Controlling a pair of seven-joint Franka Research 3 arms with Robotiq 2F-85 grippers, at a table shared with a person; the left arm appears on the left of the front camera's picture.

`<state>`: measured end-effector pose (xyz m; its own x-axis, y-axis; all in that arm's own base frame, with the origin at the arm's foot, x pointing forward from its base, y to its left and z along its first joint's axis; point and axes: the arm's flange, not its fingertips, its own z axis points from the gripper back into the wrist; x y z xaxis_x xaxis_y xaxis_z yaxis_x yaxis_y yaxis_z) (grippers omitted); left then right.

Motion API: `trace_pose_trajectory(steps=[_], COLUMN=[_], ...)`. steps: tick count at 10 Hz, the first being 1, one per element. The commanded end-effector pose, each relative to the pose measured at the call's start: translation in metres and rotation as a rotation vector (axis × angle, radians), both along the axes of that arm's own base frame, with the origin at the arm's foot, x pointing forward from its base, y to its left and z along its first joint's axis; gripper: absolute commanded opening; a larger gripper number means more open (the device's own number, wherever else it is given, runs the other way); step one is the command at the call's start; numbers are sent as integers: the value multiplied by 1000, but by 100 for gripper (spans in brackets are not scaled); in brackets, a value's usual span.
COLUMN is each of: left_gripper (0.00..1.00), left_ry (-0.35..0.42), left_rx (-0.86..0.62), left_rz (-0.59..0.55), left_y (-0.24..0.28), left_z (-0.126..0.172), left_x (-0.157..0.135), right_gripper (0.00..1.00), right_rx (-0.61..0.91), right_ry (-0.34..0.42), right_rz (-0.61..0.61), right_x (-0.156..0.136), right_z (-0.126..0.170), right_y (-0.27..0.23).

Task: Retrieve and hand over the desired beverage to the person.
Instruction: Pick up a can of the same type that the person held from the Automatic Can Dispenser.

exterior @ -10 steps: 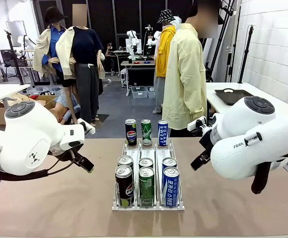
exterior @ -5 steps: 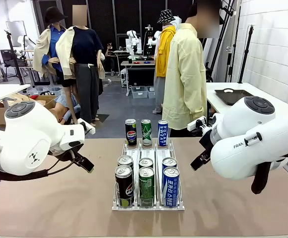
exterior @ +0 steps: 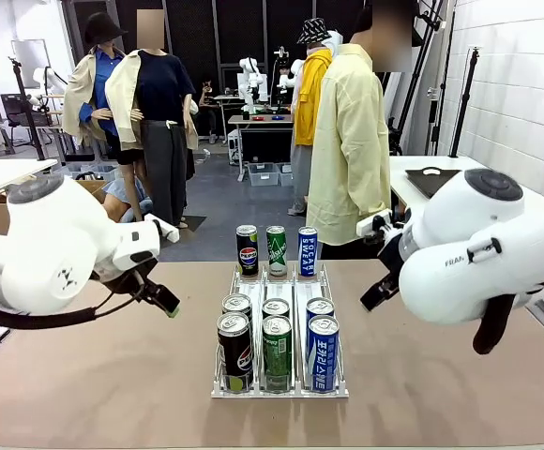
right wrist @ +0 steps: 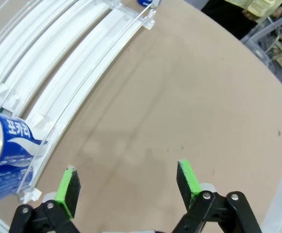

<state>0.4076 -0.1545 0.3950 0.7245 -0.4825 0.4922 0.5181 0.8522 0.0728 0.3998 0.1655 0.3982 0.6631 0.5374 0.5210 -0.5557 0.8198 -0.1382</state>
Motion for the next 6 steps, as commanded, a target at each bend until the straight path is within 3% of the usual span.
trace_pose_trajectory(steps=[1, 2, 5, 6], left_gripper=[100, 100, 100, 100], left_ry=[67, 137, 316, 337], left_rx=[-80, -149, -483, -634], left_rz=[1, 21, 108, 119], left_y=[10, 17, 61, 82], left_z=[37, 59, 121, 128], left_x=[9, 14, 20, 24], right_gripper=[100, 100, 100, 100], right_rx=[33, 75, 443, 543], right_ry=[28, 120, 391, 434], right_rz=[-94, -138, -220, -215], right_x=[7, 12, 31, 36], right_z=[41, 60, 113, 120], right_y=[-1, -1, -34, -52])
